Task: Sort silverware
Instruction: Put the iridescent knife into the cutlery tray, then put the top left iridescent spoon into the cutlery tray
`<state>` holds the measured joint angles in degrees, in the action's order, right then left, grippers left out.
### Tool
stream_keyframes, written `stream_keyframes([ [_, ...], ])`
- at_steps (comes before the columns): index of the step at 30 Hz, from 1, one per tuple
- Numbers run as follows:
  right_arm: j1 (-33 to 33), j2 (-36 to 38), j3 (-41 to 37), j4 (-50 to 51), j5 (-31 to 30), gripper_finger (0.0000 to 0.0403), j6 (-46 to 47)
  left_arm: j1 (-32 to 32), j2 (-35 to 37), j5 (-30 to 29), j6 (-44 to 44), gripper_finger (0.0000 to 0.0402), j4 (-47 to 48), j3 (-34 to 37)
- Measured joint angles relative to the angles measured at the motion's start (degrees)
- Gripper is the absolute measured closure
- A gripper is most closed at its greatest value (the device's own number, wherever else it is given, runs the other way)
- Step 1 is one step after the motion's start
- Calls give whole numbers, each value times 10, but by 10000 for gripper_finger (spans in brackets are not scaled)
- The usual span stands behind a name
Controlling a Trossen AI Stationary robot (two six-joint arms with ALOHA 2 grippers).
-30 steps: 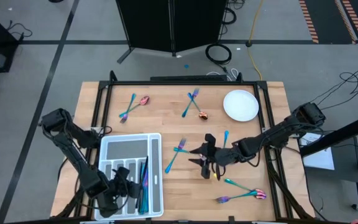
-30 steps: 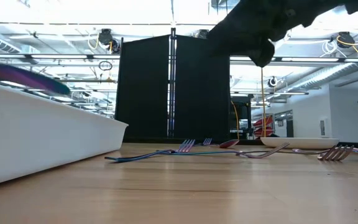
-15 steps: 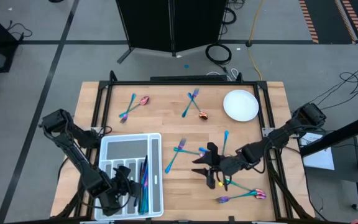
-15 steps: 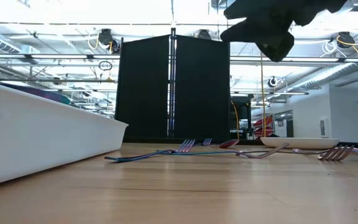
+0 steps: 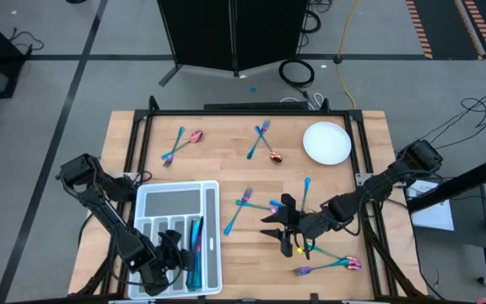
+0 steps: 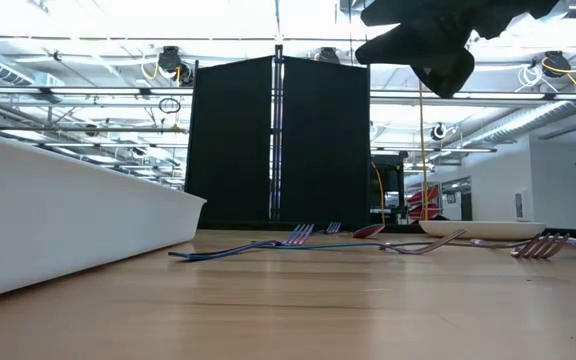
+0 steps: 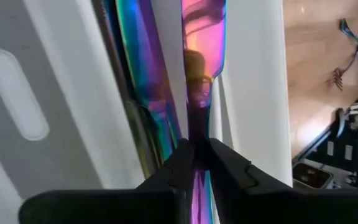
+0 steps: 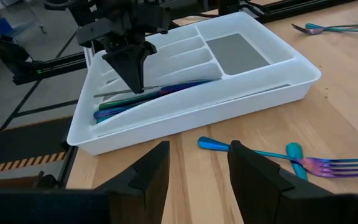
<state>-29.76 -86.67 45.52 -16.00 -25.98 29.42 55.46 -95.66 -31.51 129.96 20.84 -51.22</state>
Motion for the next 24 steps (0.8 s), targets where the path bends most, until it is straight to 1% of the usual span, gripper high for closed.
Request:
stream_keyframes([
  [7, 0, 0, 0, 0, 0, 255, 0, 0, 0, -3, -2, 330, -2, 0],
  [15, 0, 0, 0, 0, 3, 255, 1, 0, 0, 7, -2, 268, 3, 9],
  [18, 0, 0, 0, 0, 4, 255, 3, 1, 8, 14, -6, 254, 19, 9],
  [20, 0, 0, 0, 0, 4, 255, 3, 0, 21, 14, -35, 252, 26, 9],
  [24, 0, 0, 0, 0, 4, 255, 3, -6, 57, -10, -101, 251, 26, 4],
])
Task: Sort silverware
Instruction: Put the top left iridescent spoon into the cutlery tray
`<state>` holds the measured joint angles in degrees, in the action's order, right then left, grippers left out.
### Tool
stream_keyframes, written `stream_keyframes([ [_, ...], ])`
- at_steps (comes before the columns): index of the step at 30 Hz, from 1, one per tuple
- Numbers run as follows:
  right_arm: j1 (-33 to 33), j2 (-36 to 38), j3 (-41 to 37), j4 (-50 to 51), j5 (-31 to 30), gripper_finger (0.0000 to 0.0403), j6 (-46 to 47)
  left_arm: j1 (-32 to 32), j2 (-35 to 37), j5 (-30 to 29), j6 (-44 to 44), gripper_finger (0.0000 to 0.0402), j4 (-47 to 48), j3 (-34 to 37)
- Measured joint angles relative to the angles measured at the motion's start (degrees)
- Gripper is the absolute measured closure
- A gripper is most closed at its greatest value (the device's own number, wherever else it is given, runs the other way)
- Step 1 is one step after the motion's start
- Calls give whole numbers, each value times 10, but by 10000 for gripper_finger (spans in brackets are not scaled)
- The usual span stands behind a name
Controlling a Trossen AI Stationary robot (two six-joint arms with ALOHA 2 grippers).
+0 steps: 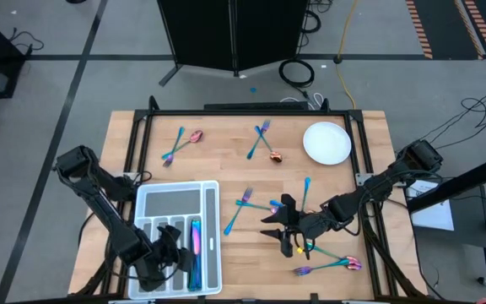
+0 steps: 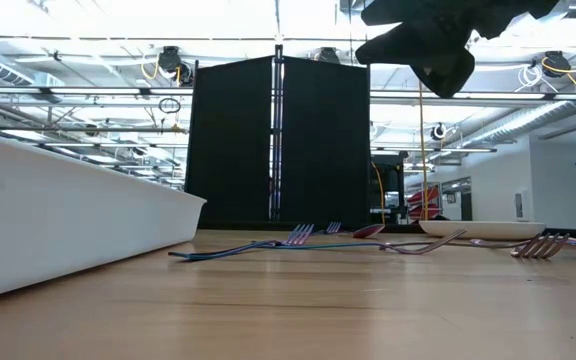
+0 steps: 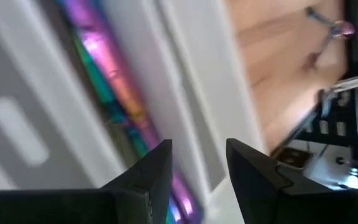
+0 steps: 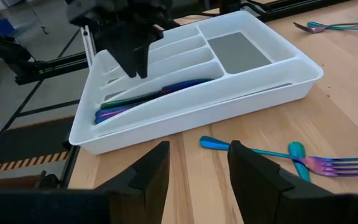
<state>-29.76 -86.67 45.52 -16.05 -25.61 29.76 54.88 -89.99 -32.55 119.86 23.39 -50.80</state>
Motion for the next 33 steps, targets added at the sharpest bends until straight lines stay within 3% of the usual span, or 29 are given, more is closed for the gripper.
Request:
stream_keyframes([
  [6, 0, 0, 0, 0, -3, 255, -19, -38, 30, -5, -140, 251, 1, 0],
  [13, 18, -1, 0, -25, -116, 255, -138, -173, 88, -4, -494, 251, -15, 0],
  [16, 53, 6, 0, -34, -100, 255, -181, -242, 135, -1, -648, 251, -31, 0],
  [20, 125, 19, 0, -33, -23, 255, -186, -325, 212, 44, -816, 251, -35, 1],
  [26, 240, 55, 8, -18, 75, 255, -132, -398, 341, 84, -872, 251, 7, 6],
  [33, 291, 96, 91, 15, 134, 255, -126, -397, 455, 96, -828, 251, 66, 23],
])
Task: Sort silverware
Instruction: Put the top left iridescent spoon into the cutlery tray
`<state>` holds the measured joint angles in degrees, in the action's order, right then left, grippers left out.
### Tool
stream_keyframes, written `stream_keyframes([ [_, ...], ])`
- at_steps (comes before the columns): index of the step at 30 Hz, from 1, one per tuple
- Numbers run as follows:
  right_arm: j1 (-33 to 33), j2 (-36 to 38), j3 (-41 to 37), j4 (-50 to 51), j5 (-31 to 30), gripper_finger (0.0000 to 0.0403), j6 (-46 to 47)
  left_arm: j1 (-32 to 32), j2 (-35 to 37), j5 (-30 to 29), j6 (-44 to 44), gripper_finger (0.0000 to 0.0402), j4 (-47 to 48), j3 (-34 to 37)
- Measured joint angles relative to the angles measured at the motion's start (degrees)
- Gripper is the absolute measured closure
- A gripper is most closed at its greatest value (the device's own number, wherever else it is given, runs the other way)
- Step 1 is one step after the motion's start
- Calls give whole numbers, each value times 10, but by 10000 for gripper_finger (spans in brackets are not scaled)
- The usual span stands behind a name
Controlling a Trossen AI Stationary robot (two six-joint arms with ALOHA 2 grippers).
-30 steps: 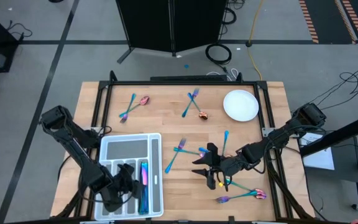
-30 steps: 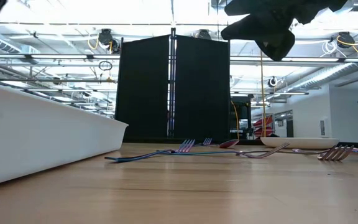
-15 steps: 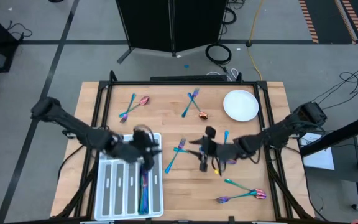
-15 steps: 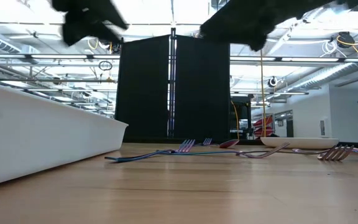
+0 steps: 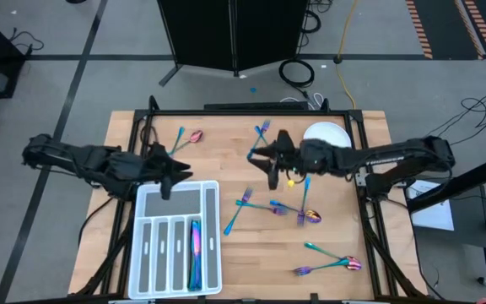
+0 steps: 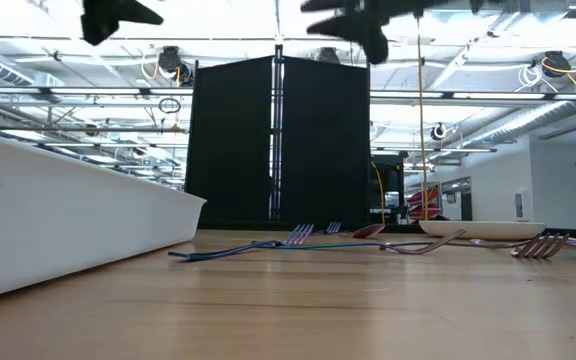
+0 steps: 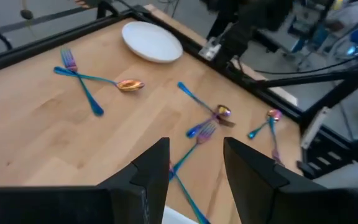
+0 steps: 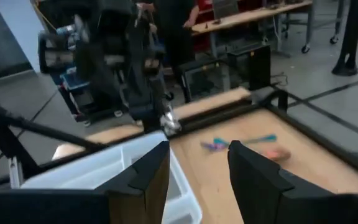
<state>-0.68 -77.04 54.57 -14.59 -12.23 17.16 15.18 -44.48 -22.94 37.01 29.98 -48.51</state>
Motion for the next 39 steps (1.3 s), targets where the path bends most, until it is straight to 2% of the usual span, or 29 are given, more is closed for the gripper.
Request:
stream_keyframes([
  [2, 5, -1, 48, 51, 1, 255, -2, 3, 18, -1, -4, 251, -1, 7],
  [5, 18, -11, 133, 185, 2, 255, 19, -1, 30, -11, -25, 251, -14, 22],
  [9, 40, -28, 225, 403, 1, 255, 115, -30, 23, -15, -31, 251, -24, 38],
  [15, 41, -27, 247, 609, 7, 255, 192, -101, -6, 58, -59, 251, -28, 38],
  [18, 34, -26, 244, 675, 34, 255, 213, -141, -28, 101, -61, 251, -40, 38],
  [23, 10, -21, 215, 706, 108, 255, 174, -200, -90, 162, -64, 251, -89, 38],
  [27, -8, -1, 150, 706, 133, 255, 128, -238, -156, 204, -59, 251, -153, 38],
  [31, -9, 52, 33, 618, 179, 255, 121, -255, -207, 229, -22, 251, -240, 38],
  [35, -10, 111, -75, 526, 183, 255, 134, -268, -234, 228, 7, 251, -297, 28],
  [39, -9, 146, -136, 486, 181, 255, 149, -281, -239, 222, 16, 251, -314, 10],
])
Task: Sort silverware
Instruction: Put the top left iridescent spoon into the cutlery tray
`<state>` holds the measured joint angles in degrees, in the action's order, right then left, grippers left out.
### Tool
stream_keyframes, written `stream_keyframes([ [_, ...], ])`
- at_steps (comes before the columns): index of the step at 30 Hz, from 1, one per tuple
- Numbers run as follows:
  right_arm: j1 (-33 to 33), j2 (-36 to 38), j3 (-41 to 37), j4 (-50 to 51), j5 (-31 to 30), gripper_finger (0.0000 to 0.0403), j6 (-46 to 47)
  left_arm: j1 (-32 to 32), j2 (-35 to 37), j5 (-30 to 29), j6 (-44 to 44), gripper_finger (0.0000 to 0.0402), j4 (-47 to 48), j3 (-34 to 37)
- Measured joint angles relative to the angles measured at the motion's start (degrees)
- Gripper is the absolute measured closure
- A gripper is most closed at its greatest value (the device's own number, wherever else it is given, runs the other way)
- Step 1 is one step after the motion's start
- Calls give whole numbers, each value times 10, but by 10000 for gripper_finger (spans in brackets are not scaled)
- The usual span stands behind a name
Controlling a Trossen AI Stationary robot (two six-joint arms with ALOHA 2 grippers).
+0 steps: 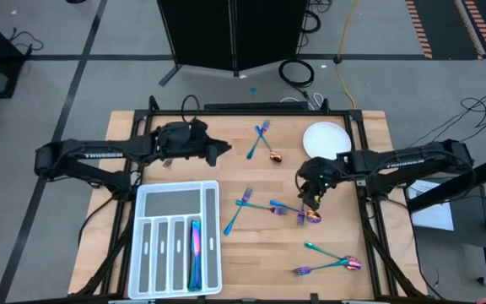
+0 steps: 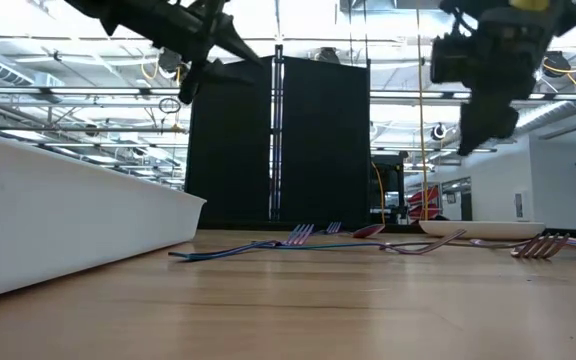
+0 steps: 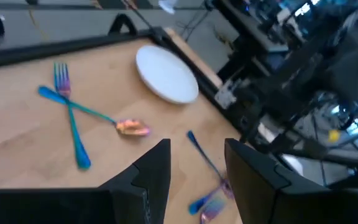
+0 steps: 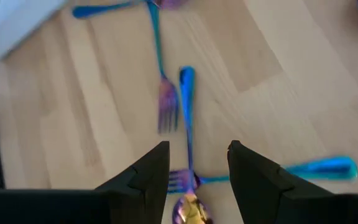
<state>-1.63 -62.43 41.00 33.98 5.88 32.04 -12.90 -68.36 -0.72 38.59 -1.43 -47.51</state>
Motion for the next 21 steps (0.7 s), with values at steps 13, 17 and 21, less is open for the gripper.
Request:
stream_keyframes([
  [13, -6, -3, -27, -78, -75, 255, 220, -160, 0, -33, -50, 251, 307, -17],
  [17, -22, -3, -27, -136, -94, 255, 246, -227, -7, -42, -136, 251, 395, -18],
  [21, -36, -3, -27, -177, -116, 255, 256, -269, -35, -34, -298, 251, 399, -19],
])
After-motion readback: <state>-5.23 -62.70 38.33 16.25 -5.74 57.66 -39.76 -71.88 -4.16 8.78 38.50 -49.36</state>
